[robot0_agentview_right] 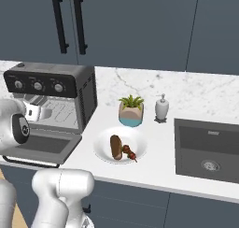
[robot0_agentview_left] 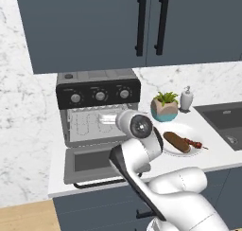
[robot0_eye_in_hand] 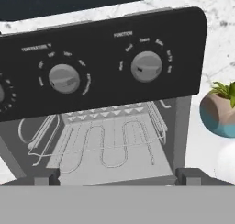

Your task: Pick up the kebab skewer and baguette bread, and place them inside the toaster oven. Close the toaster oven door and start by setting the timer.

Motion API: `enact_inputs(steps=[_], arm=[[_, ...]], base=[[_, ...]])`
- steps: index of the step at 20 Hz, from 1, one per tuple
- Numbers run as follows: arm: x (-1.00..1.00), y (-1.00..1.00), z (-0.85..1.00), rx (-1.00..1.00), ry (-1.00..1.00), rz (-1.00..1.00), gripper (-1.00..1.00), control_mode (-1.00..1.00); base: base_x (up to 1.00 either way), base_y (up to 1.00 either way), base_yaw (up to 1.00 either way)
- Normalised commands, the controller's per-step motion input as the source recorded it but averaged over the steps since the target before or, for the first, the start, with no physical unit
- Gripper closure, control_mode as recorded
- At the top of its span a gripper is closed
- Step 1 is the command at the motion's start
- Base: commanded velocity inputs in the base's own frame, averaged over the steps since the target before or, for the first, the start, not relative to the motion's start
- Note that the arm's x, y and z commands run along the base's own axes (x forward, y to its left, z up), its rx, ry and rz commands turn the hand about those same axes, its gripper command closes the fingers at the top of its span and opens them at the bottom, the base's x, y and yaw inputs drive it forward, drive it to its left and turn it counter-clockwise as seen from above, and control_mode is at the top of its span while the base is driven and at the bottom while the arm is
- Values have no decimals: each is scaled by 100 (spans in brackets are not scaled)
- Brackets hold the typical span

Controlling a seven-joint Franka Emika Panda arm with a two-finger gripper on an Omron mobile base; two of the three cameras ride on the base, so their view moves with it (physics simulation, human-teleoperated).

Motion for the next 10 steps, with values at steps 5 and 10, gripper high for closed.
enact_inputs(steps=[5, 10], arm=[[24, 22, -24, 0, 15, 0, -100, -100], [19, 17, -17, 0, 9, 0, -100, -100]], base=[[0, 0, 0], [0, 0, 0]])
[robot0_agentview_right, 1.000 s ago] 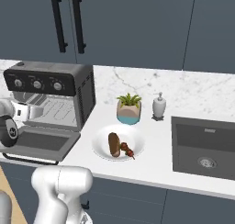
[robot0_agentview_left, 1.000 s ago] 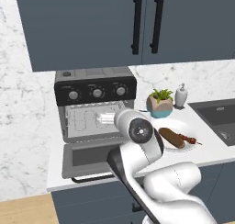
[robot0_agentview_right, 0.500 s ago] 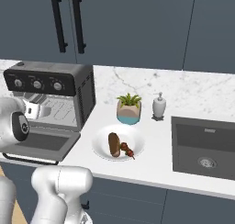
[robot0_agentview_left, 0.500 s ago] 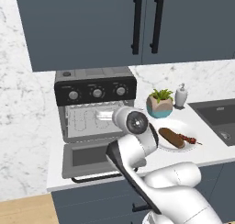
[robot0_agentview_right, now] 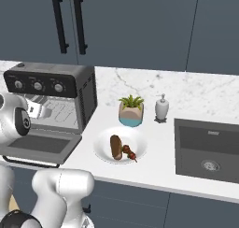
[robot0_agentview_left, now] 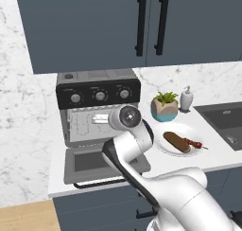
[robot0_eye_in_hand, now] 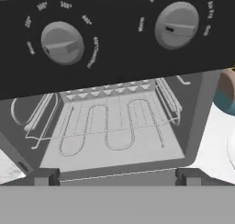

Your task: Pick up the kebab skewer and baguette bread, and place them inside the toaster oven. Close the toaster oven door and start by setting the timer.

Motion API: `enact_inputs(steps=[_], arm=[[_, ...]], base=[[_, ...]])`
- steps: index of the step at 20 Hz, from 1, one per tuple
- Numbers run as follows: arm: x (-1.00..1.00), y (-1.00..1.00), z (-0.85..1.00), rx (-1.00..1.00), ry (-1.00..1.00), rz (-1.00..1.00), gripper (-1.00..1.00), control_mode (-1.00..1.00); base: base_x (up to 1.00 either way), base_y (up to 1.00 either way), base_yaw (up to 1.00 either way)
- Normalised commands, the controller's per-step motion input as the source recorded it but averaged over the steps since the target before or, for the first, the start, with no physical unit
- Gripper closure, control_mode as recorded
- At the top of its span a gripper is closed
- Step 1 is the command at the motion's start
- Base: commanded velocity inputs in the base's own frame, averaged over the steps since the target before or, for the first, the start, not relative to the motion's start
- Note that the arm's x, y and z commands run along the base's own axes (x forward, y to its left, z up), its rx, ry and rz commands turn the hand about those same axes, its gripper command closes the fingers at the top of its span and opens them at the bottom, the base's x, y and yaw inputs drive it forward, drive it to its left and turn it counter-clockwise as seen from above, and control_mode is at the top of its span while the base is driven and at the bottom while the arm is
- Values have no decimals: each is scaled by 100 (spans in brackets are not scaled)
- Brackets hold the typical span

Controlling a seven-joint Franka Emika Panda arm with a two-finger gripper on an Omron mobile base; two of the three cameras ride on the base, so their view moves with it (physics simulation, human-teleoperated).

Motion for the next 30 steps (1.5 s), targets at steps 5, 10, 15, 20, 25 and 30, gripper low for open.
enact_inputs(steps=[5, 10, 15, 20, 25, 30], arm=[[11, 24, -23, -1, 6, 0, -100, -100], [10, 16, -28, -1, 0, 0, -100, -100], [25, 0, -4, 0, -4, 0, -100, -100], [39, 0, -1, 0, -2, 0, -100, -100], [23, 3, -23, 0, -4, 1, -100, -100], [1, 0, -50, 0, -18, 11, -100, -100]], base=[[0, 0, 0], [0, 0, 0], [0, 0, 0], [0, 0, 0], [0, 0, 0], [0, 0, 0]])
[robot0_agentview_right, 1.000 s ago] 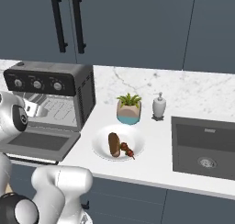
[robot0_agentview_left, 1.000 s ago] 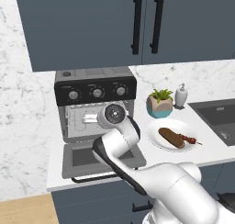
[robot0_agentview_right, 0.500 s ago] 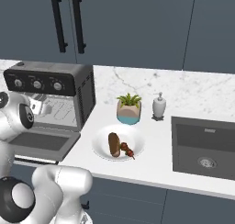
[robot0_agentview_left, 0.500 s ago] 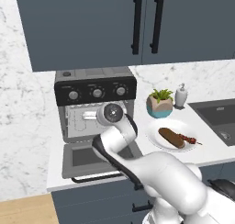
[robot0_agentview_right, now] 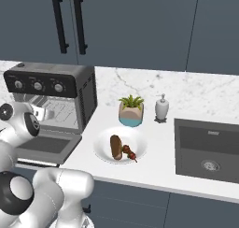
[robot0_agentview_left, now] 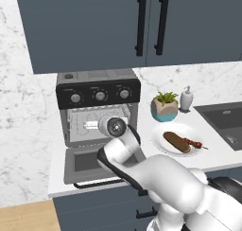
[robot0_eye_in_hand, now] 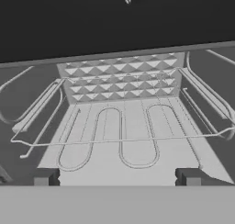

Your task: Pick up the kebab skewer and baguette bread, and place them inside the toaster oven. Close the toaster oven door and start by setting the timer.

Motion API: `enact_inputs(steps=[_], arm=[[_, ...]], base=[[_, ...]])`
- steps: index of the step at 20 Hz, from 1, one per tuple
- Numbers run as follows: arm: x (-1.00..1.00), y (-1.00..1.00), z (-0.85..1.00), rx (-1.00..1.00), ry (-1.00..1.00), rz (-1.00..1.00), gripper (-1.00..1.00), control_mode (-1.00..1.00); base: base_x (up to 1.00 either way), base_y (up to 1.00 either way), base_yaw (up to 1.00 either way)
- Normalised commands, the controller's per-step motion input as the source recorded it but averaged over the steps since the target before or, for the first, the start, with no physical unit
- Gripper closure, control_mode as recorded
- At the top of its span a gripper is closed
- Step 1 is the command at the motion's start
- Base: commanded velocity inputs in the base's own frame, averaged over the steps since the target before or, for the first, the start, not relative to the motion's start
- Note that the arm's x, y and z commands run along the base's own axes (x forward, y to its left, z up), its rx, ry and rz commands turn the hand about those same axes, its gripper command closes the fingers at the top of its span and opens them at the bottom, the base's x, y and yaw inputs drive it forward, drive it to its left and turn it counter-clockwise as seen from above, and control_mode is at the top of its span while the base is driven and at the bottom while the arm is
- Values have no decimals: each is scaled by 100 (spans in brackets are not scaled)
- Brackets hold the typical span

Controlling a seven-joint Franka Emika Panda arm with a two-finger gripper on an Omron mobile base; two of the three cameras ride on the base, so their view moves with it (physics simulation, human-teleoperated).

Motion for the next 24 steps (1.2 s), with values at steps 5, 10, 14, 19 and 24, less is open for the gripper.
enact_inputs(steps=[5, 10, 14, 19, 24], arm=[[31, -1, -3, 1, -5, 0, -100, -100], [34, 0, 0, 0, 0, 0, -100, -100], [19, 0, 0, 0, 0, 0, -100, -100], [31, 0, 0, 0, 0, 0, -100, -100], [29, 0, 0, 0, 0, 0, -100, -100]], base=[[0, 0, 0], [0, 0, 0], [0, 0, 0], [0, 0, 0], [0, 0, 0]])
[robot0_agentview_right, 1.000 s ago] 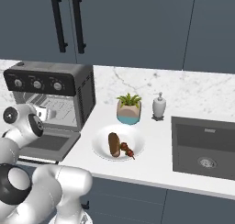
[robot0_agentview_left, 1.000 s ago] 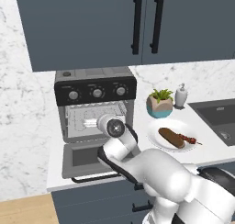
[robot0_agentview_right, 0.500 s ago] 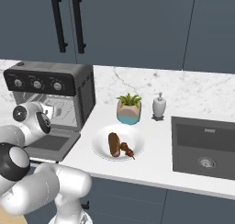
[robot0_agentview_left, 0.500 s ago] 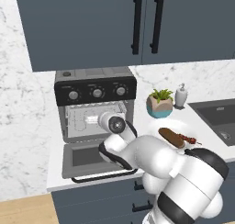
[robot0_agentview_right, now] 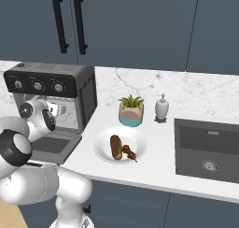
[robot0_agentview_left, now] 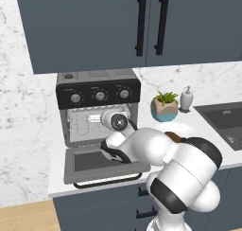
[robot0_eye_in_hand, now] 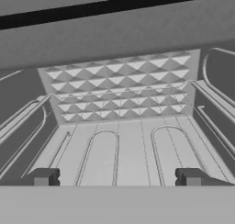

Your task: Pick up the kebab skewer and baguette bread, and place them inside the toaster oven. Close the toaster oven door and start by setting the timer.

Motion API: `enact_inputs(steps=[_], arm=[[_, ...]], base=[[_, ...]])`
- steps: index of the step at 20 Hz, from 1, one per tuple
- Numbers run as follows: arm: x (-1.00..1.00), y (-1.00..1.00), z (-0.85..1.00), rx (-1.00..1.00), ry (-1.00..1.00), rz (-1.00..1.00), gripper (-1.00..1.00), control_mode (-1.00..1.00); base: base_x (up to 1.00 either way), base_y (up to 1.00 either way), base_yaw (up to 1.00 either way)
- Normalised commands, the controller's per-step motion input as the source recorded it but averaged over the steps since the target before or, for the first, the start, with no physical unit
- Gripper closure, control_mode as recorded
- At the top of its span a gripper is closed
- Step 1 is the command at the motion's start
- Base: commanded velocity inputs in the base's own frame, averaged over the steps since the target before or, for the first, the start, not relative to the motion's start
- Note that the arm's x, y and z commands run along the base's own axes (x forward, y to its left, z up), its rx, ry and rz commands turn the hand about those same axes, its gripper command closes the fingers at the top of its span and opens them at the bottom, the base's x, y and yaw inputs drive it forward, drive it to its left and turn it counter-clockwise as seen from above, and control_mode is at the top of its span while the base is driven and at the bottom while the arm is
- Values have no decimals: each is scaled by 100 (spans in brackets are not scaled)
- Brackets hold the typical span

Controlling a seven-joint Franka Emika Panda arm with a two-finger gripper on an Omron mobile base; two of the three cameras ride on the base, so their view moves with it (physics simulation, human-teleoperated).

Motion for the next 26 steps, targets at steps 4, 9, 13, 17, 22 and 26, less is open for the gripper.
enact_inputs(steps=[4, 9, 13, 17, 22, 26], arm=[[23, 3, -2, 0, 0, 0, -100, -100], [1, 2, -23, 0, 3, 0, -100, -100], [0, 0, -26, 0, 4, 0, -100, -100], [0, 2, -24, 0, 9, 0, -100, -100], [-13, 1, -30, 0, 11, 0, -100, -100], [-14, 2, -36, -2, 0, 0, -100, -100]], base=[[0, 0, 0], [0, 0, 0], [0, 0, 0], [0, 0, 0], [0, 0, 0], [0, 0, 0]])
